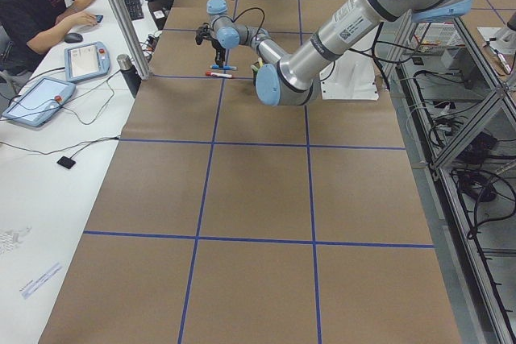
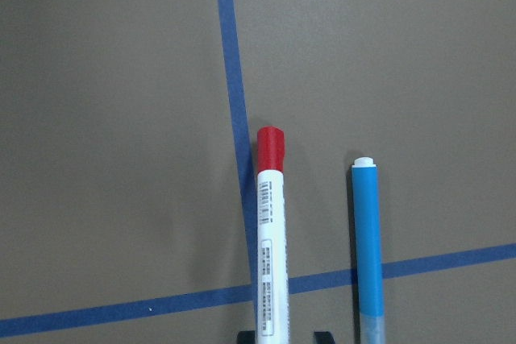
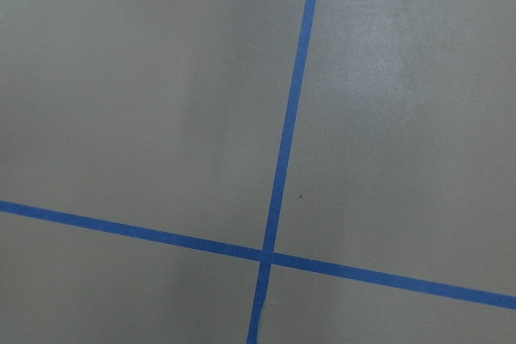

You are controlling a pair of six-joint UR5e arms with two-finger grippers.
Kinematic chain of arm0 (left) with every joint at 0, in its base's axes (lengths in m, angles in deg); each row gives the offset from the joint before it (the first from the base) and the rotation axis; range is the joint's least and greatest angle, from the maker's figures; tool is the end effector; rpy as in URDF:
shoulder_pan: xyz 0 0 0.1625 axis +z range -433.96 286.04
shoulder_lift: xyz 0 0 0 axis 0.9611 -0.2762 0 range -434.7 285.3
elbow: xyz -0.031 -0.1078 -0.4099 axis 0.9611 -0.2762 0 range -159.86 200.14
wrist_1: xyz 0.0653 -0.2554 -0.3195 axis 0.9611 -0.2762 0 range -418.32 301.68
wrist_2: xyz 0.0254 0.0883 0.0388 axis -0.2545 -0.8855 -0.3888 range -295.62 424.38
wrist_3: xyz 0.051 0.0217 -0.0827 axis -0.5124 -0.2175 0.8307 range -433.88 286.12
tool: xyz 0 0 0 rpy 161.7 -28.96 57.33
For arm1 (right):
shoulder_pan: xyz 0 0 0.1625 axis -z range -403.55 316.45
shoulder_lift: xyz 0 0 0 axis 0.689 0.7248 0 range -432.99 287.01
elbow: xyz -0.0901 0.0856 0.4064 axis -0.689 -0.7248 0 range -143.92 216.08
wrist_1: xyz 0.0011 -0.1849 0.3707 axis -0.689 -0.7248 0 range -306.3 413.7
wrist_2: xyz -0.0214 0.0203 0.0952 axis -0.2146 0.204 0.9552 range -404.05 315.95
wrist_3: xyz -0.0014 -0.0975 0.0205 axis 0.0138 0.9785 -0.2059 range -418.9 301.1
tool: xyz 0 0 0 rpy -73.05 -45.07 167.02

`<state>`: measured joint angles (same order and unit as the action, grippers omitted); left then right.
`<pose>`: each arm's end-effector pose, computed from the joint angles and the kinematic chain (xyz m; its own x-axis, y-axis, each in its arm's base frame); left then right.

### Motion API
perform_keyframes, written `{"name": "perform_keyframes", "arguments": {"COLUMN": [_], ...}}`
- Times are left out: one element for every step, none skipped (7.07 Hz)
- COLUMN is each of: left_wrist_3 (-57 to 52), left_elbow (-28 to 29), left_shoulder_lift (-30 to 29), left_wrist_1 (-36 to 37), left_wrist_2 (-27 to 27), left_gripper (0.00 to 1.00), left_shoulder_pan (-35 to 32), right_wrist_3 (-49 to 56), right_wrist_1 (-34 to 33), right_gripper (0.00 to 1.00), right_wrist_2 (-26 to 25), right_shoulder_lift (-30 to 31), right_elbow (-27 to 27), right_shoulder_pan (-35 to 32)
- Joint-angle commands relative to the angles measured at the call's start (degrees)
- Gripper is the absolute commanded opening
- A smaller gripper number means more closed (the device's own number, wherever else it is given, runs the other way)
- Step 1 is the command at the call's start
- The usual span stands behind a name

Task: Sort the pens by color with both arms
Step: 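Lay the white marker beside the blue marker and open the left gripper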

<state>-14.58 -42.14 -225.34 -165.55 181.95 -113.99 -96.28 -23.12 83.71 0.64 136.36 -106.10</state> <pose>0.5805 -0.6014 0.1376 0.5740 0.1091 -0.8116 0.0056 0.9905 0.1370 -0.2112 -0.5634 0.3911 0.6287 -0.1524 0.7626 -0.0349 0.9741 0.2234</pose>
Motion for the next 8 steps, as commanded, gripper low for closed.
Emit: {"name": "perform_keyframes", "arguments": {"left_wrist_3": [-0.23,-0.75,-3.71,-7.49,-11.09,-12.52,-13.49,-15.68], "left_elbow": [-3.7,-6.08,-10.98,-17.03,-22.22,-26.1,-29.71,-33.23], "left_shoulder_lift": [0.61,2.18,5.77,9.46,13.06,16.23,19.83,23.43], "left_wrist_1": [1.31,2.45,5.25,10.06,13.68,15.19,15.64,15.82], "left_wrist_2": [1.94,6.14,7.57,7.58,7.5,7.5,7.58,7.58], "left_gripper": [0.69,0.69,0.69,0.69,0.69,0.68,0.68,0.68], "left_shoulder_pan": [-2.31,-4.68,-6.1,-6.72,-6.9,-7.34,-7.69,-8.3], "right_wrist_3": [-6.7,-7.35,-6.84,-6.92,-6.22,-5.87,-4.82,-4.72], "right_wrist_1": [-1.3,-2.09,-1.93,-1.92,-1.84,-1.92,-1.92,-1.92], "right_gripper": [0.99,0.99,0.99,0.99,0.99,0.99,0.99,0.99], "right_wrist_2": [0.03,-0.23,-0.49,-1.63,-2.42,-4.43,-6.71,-8.22], "right_shoulder_lift": [-6.61,-9.09,-10.95,-12.97,-14.29,-16.39,-17.98,-19.65], "right_elbow": [-1.13,-1.58,-1.49,-1.49,-1.49,-1.58,-1.49,-1.49], "right_shoulder_pan": [1.8,3.39,4.45,5.68,6.73,8.57,10.5,12.26]}}
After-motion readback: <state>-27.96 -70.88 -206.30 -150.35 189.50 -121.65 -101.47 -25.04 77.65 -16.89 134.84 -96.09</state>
